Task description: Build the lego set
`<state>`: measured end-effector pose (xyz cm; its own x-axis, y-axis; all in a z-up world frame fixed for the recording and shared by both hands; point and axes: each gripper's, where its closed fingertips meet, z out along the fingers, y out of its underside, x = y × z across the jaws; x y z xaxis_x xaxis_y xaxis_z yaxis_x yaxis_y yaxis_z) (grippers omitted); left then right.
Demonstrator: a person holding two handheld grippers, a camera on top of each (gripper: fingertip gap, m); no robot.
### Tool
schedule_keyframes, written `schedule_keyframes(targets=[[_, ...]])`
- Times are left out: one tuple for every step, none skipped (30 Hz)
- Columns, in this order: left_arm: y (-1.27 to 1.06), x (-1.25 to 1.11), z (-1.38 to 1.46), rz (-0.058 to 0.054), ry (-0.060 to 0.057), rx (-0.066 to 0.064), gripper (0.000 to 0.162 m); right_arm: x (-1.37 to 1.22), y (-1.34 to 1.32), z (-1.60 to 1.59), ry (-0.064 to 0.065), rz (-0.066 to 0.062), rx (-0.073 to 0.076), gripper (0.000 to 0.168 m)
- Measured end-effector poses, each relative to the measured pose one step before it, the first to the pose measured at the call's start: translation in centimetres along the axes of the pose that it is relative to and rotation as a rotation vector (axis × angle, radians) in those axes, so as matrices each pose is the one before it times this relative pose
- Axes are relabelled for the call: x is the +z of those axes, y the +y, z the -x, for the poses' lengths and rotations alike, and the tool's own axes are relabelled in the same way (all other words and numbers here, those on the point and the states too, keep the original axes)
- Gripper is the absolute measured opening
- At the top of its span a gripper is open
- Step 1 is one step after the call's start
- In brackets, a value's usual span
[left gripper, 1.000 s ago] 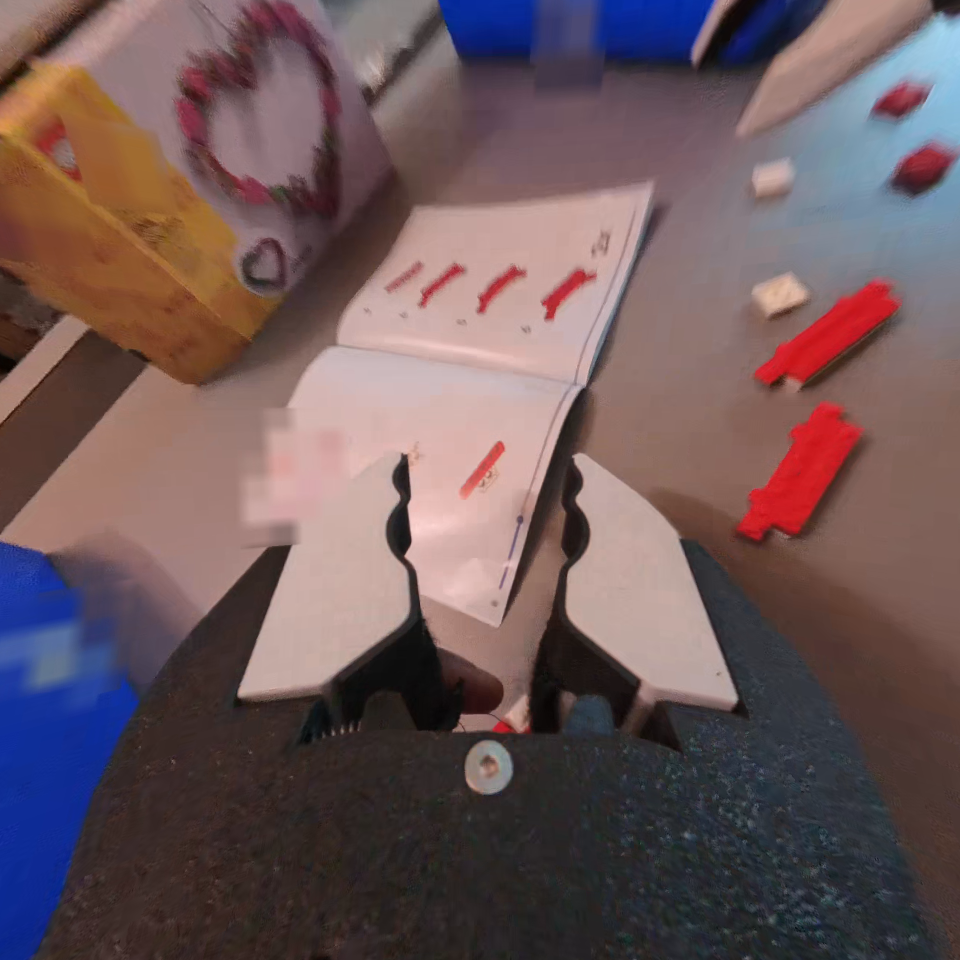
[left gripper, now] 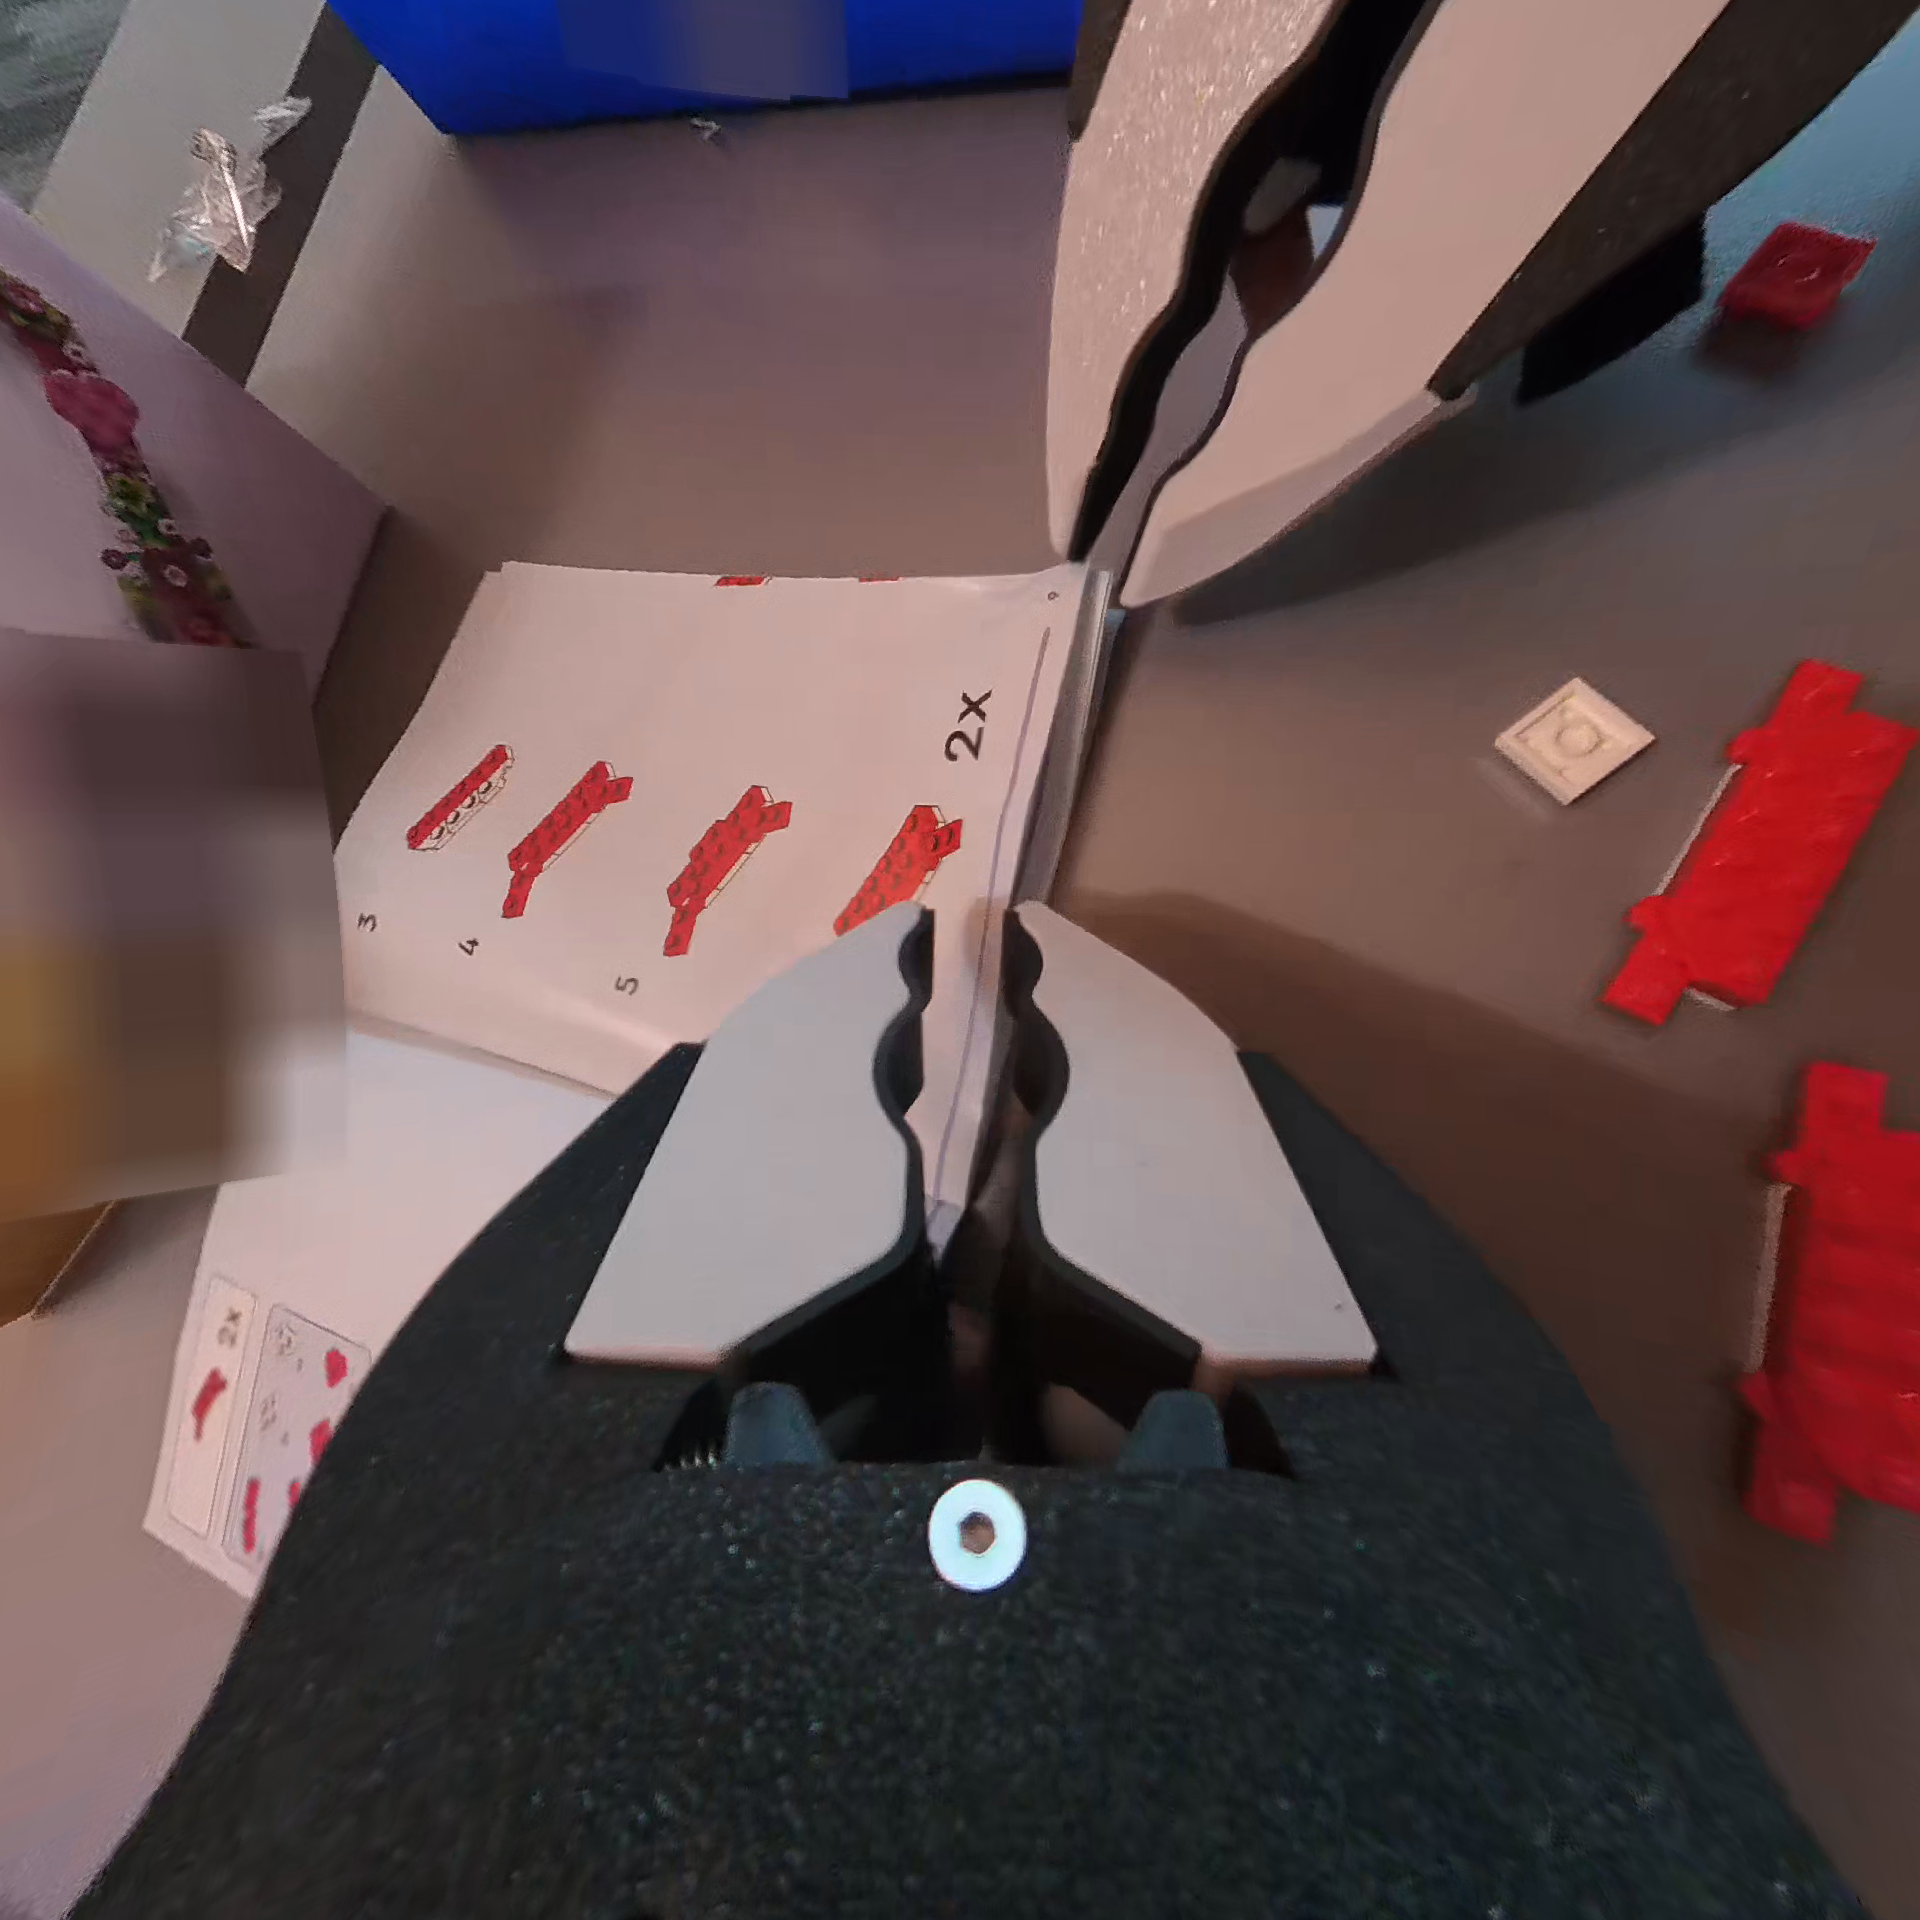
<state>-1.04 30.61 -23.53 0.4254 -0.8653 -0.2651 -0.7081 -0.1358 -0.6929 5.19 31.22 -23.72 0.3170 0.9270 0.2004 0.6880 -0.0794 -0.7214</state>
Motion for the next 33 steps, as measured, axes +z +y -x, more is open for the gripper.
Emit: schedule_keyframes(targets=[[0.012, -0.110, 0.248, -0.0053, -0.0100, -0.0032, 0.011, -0.026, -0.080, -0.119, 0.0032, -0.0104, 0.0058, 0.007], [-0.009, -0.074, 0.166, -0.0068, -0.0054, -0.0047, 0.010, -0.002, -0.064, -0.096, 0.0014, -0.0089, 0.0070, 0.006], [-0.032, -0.049, 0.127, -0.0072, -0.0019, -0.0051, 0.010, 0.035, -0.032, -0.036, -0.0020, -0.0044, 0.0065, 0.006], [-0.048, -0.023, 0.146, -0.0067, -0.0052, -0.0056, 0.010, 0.042, -0.041, 0.020, -0.0031, -0.0027, 0.0048, 0.006], [-0.031, -0.009, 0.193, -0.0044, -0.0100, -0.0034, 0.009, 0.054, -0.101, -0.005, 0.0019, -0.0061, 0.0033, 0.008], [-0.025, -0.016, 0.179, -0.0031, -0.0094, -0.0006, 0.009, 0.039, -0.188, -0.037, 0.0073, -0.0088, 0.0009, 0.012], [-0.027, -0.014, 0.008, -0.0021, 0.0005, 0.0011, 0.009, 0.044, -0.242, 0.004, 0.0082, -0.0088, -0.0050, 0.018], [-0.014, -0.025, -0.028, 0.0001, 0.0022, -0.0017, 0.009, 0.040, -0.304, -0.034, 0.0138, -0.0100, -0.0075, 0.022], [-0.038, -0.030, -0.039, -0.0009, 0.0017, -0.0016, 0.010, 0.070, -0.310, -0.031, 0.0132, -0.0107, -0.0017, 0.022], [-0.055, -0.029, -0.057, -0.0015, 0.0022, 0.0018, 0.010, 0.161, -0.232, 0.008, 0.0044, -0.0038, 0.0157, 0.022], [-0.004, -0.012, -0.046, 0.0012, 0.0005, 0.0030, 0.010, 0.260, -0.163, 0.215, -0.0171, 0.0014, 0.0319, 0.022], [0.029, 0.004, -0.007, 0.0030, -0.0014, 0.0021, 0.010, 0.288, -0.171, 0.442, -0.0371, -0.0026, 0.0396, 0.023], [0.001, -0.002, -0.041, 0.0007, 0.0006, 0.0023, 0.010, 0.274, -0.170, 0.511, -0.0459, -0.0059, 0.0379, 0.026], [-0.010, 0.007, -0.090, -0.0004, 0.0026, 0.0026, 0.010, 0.237, -0.108, 0.359, -0.0357, -0.0061, 0.0352, 0.027], [-0.009, 0.003, -0.082, -0.0004, 0.0015, 0.0029, 0.010, 0.214, -0.035, 0.167, -0.0214, -0.0041, 0.0264, 0.027], [-0.032, 0.017, -0.089, -0.0016, 0.0018, 0.0032, 0.011, 0.157, -0.021, 0.170, -0.0167, -0.0063, 0.0059, 0.027], [-0.012, 0.070, -0.058, 0.0005, 0.0004, 0.0009, 0.013, 0.140, -0.017, 0.095, -0.0067, -0.0083, -0.0064, 0.028], [0.021, 0.116, -0.086, 0.0037, 0.0014, -0.0001, 0.017, 0.116, -0.046, -0.048, 0.0052, -0.0080, -0.0080, 0.033], [0.048, 0.152, -0.092, 0.0063, 0.0008, 0.0025, 0.019, 0.097, -0.073, 0.066, -0.0014, -0.0086, -0.0114, 0.037], [0.019, 0.174, -0.018, 0.0066, -0.0071, 0.0062, 0.023, 0.068, -0.192, 0.256, -0.0132, -0.0152, -0.0104, 0.041], [0.032, 0.171, 0.045, 0.0092, -0.0127, 0.0103, 0.026, 0.029, -0.324, 0.335, -0.0177, -0.0223, -0.0085, 0.043], [0.037, 0.142, 0.253, 0.0118, -0.0279, 0.0106, 0.029, -0.016, -0.393, 0.371, -0.0184, -0.0252, -0.0106, 0.043], [-0.017, 0.134, 0.314, 0.0099, -0.0333, 0.0162, 0.030, -0.025, -0.386, 0.350, -0.0160, -0.0235, -0.0142, 0.044], [-0.099, 0.113, 0.221, 0.0051, -0.0287, 0.0230, 0.030, -0.021, -0.349, 0.244, -0.0080, -0.0200, -0.0151, 0.045], [-0.143, 0.111, 0.217, 0.0016, -0.0299, 0.0221, 0.029, -0.007, -0.311, 0.159, -0.0025, -0.0170, -0.0148, 0.046], [-0.083, 0.113, 0.239, 0.0037, -0.0317, 0.0209, 0.027, 0.018, -0.256, 0.176, -0.0033, -0.0129, -0.0138, 0.046], [-0.018, 0.082, 0.267, 0.0037, -0.0322, 0.0227, 0.014, 0.048, -0.202, 0.204, -0.0051, -0.0101, -0.0112, 0.047], [0.062, 0.004, 0.403, 0.0031, -0.0372, 0.0120, 0.003, 0.067, -0.080, 0.205, -0.0050, -0.0032, -0.0094, 0.047], [0.189, -0.061, 0.416, 0.0061, -0.0262, -0.0076, 0.000, 0.068, 0.144, 0.019, 0.0056, 0.0112, -0.0073, 0.048], [0.154, -0.170, 0.284, -0.0023, -0.0056, -0.0353, 0.000, 0.059, 0.409, -0.255, 0.0209, 0.0287, -0.0056, 0.048], [0.059, -0.314, 0.410, -0.0147, -0.0004, -0.0694, 0.000, 0.075, 0.646, -0.536, 0.0357, 0.0433, -0.0043, 0.048], [-0.010, -0.460, 0.606, -0.0237, -0.0024, -0.0879, 0.000, 0.113, 0.764, -0.616, 0.0399, 0.0498, -0.0083, 0.047], [-0.028, -0.597, 0.820, -0.0264, -0.0078, -0.0908, 0.000, 0.149, 0.786, -0.507, 0.0341, 0.0479, -0.0116, 0.045]])
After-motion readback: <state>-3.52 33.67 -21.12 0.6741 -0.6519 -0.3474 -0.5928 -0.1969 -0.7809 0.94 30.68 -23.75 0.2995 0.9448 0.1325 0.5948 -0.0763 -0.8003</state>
